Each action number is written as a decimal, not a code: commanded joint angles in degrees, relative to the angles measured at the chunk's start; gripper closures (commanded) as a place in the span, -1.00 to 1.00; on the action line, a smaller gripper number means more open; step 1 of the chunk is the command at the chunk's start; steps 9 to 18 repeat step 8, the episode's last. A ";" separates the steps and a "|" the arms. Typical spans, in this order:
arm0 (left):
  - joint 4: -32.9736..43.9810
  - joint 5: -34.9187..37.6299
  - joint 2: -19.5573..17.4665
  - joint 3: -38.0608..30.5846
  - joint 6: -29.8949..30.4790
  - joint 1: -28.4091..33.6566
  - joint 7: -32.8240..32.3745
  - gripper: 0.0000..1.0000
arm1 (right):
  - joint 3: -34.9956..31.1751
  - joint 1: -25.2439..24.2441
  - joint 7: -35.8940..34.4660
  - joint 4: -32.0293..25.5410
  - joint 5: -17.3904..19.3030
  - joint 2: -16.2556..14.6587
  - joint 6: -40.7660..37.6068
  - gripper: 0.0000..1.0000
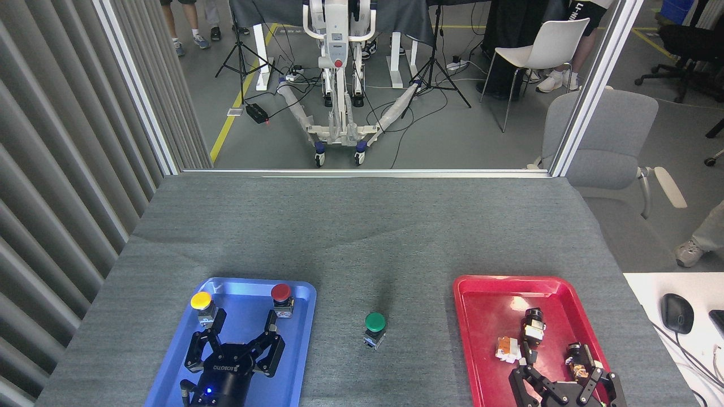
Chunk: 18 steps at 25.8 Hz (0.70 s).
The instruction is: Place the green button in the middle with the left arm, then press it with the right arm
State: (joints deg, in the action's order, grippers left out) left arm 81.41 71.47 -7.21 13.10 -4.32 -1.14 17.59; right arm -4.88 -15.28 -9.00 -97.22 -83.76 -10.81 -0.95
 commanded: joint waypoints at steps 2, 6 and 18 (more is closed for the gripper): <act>-0.11 -0.02 0.00 0.00 0.02 0.00 -0.01 -0.99 | -0.04 0.25 0.04 -0.34 0.00 0.09 0.07 -1.00; -0.46 -0.11 0.00 0.00 0.02 -0.09 -0.01 -0.99 | -0.04 0.25 0.04 -0.25 0.00 0.35 0.07 -1.00; -0.64 -0.02 -0.09 0.00 0.10 -0.27 -0.10 -0.99 | 0.05 0.25 0.04 -0.25 0.00 0.26 -0.02 -1.00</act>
